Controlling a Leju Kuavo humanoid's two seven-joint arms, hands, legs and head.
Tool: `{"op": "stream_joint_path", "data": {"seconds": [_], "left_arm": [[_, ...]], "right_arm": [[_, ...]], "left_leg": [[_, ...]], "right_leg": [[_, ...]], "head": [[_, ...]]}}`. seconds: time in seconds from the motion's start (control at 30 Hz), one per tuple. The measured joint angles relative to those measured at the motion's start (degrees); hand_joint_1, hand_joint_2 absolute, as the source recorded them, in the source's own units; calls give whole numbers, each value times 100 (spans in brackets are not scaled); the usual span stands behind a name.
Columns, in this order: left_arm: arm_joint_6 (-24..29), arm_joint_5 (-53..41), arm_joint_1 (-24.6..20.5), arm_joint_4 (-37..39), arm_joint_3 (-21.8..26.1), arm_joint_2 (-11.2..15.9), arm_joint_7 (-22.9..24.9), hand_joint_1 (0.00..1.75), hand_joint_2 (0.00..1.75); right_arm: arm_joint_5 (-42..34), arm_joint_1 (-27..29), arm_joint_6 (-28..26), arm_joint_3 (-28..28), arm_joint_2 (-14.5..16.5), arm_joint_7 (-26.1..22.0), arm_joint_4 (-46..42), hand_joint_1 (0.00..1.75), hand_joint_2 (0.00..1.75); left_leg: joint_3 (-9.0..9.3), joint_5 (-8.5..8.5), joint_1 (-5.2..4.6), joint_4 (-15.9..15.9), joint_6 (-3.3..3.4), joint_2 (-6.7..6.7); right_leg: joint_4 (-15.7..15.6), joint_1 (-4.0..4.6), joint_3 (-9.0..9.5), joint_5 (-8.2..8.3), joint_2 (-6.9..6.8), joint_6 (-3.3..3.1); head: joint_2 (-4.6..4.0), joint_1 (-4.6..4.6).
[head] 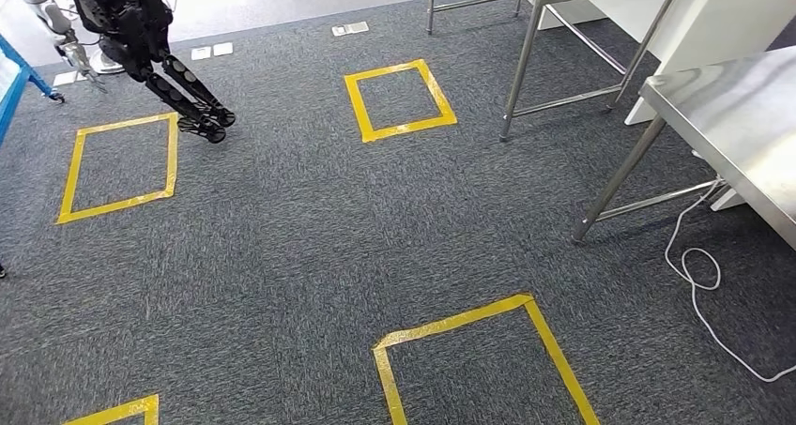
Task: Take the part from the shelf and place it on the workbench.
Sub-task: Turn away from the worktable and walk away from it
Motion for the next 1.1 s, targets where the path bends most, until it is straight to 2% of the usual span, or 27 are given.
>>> {"op": "stream_joint_path", "data": {"seconds": [0.03, 0.07, 0.1, 0.17, 0.23, 0.3, 0.33, 0.4, 0.47, 0.5, 0.53, 0.57, 0.6, 0.67, 0.7, 0.73, 0.77, 0.8, 0.83, 0.9, 0.97, 1.0, 1.03, 1.07, 1.1], "left_arm": [[0, -2, 4, 0, -1, -1, 1, 0, 0], [0, -2, 7, 0, -1, 0, 2, 0, 0], [0, -2, 9, 0, -1, 1, 3, 0, 0], [0, -2, -2, 0, -2, 3, 3, 0, 0], [1, -2, -16, 0, -3, 4, 5, 0, 0], [3, -9, -17, 0, -5, 4, 23, 0, 0], [4, -20, -15, 0, -6, 2, 37, 0, 0], [4, -56, -21, -1, -9, -1, 61, 0, 0], [6, -93, -31, -2, -14, -4, 69, 0, 0], [12, -106, -32, -2, -16, -4, 69, 0, 0], [20, -113, -28, -2, -17, -5, 68, 0, 0], [29, -114, -23, -1, -17, -5, 68, 0, 0], [37, -115, -20, -1, -18, -7, 68, 0, 0], [44, -117, -19, 0, -19, -9, 64, 0, 0], [45, -118, -21, -1, -19, -9, 58, 0, 0], [45, -120, -21, -1, -19, -9, 50, 0, 0], [45, -122, -17, -1, -19, -9, 41, 0, 0], [44, -126, -10, -2, -19, -9, 32, 0, 0], [43, -133, -4, -2, -20, -8, 27, 0, 0], [43, -158, 0, -2, -30, -9, 20, 0, 0], [42, -187, -6, -1, -43, -13, 17, 0, 0], [42, -196, -7, 0, -46, -15, 16, 0, 0], [43, -203, -5, -1, -47, -16, 16, 0, 0], [46, -209, -2, -1, -47, -15, 16, 0, 0], [49, -209, 0, -2, -47, -15, 16, 0, 0]], "right_arm": [[0, -1, -1, 0, -2, 4, 0, 0, 0], [0, -4, -1, 1, -2, 8, 0, 0, 0], [0, -8, -1, 1, 0, 10, 0, 0, 0], [0, -12, -1, 2, 9, 12, 0, 0, 0], [3, -14, -1, 3, 17, 13, 0, 0, 0], [19, -22, -4, 9, 25, 25, 0, 0, 0], [31, -27, -7, 16, 27, 37, 0, 0, 0], [62, -23, -21, 37, 29, 67, 1, 0, 0], [97, -11, -34, 56, 25, 108, 3, 0, 0], [115, -6, -39, 67, 23, 129, 3, 0, 0], [127, -3, -43, 79, 19, 150, 4, 0, 0], [137, -1, -47, 90, 14, 166, 4, 0, 0], [144, 0, -50, 98, 7, 175, 4, 0, 0], [147, -1, -53, 102, -4, 185, 5, 0, 0], [148, -4, -55, 103, -9, 187, 5, 0, 0], [149, -8, -56, 104, -11, 191, 6, 0, 0], [149, -14, -58, 105, -12, 196, 7, 0, 0], [149, -20, -60, 108, -12, 203, 7, 0, 0], [149, -25, -60, 111, -11, 215, 7, 0, 0], [149, -19, -61, 116, -10, 239, 7, 0, 0], [151, 1, -65, 118, -9, 255, 7, 0, 0], [154, 10, -69, 119, -10, 261, 7, 0, 0], [158, 15, -73, 119, -11, 266, 7, 0, 0], [166, 16, -76, 119, -11, 271, 7, 0, 0], [179, 15, -79, 119, -9, 273, 7, 0, 0]], "left_leg": [[-60, 7, 9, 113, -9, 22], [-14, 113, 14, 15, -8, 45], [131, 287, 14, -273, 4, 84], [505, 597, -11, -999, 57, 279], [669, 685, -60, -1351, 117, 392], [664, 697, -86, -1394, 178, 295], [675, 720, -77, -1426, 212, 244], [702, 772, -43, -1490, 284, 142], [696, 788, -33, -1501, 316, 31], [694, 789, -34, -1499, 321, -34], [694, 790, -34, -1497, 319, -102], [698, 791, -31, -1494, 315, -175], [703, 793, -26, -1490, 306, -247], [700, 787, -29, -1463, 258, -380], [690, 780, -36, -1446, 225, -434], [678, 778, -39, -1435, 189, -480], [663, 778, -37, -1430, 154, -522], [649, 788, -20, -1435, 125, -558], [627, 776, -6, -1414, 97, -527], [500, 605, 2, -1153, 44, -296], [199, 248, 10, -498, 1, -44], [33, 105, 18, -151, -15, 2], [-76, 46, 22, 78, -23, 25], [-90, 93, 22, 108, -22, 39], [5, 230, 20, -70, -8, 56]], "right_leg": [[1, 9, 2, -7, -59, -8], [1, 13, 8, -13, -112, -14], [1, 15, 18, -23, -161, -14], [6, 43, 39, -46, -246, 7], [9, 78, 47, -70, -328, 46], [2, 88, 59, -86, -405, 92], [32, 83, 52, -111, -372, 116], [348, 70, -92, -289, -166, 131], [1045, 40, -433, -591, 32, 106], [1373, 29, -596, -700, 62, 107], [1549, 20, -689, -728, 73, 129], [1505, 10, -676, -660, 82, 172], [1260, -8, -567, -521, 110, 227], [513, -56, -238, -207, 303, 315], [250, -74, -126, -110, 388, 315], [109, -75, -69, -66, 446, 291], [77, -58, -53, -56, 437, 244], [74, -61, -39, -40, 381, 195], [67, -62, -28, -27, 333, 152], [50, -79, -22, -3, 224, 79], [47, -49, -24, -11, 99, 28], [48, -33, -23, -20, 30, 5], [48, -19, -21, -28, -36, -6], [48, -9, -16, -36, -96, -15], [49, -1, -7, -43, -151, -21]], "head": [[0, 0], [0, -2], [0, -3], [0, -3], [0, 8], [0, 15], [0, 16], [0, 31], [0, 49], [0, 57], [0, 57], [0, 59], [0, 58], [0, 62], [0, 62], [0, 56], [0, 51], [0, 42], [0, 36], [0, -1], [0, -40], [0, -44], [0, -43], [0, -43], [0, -44]]}}
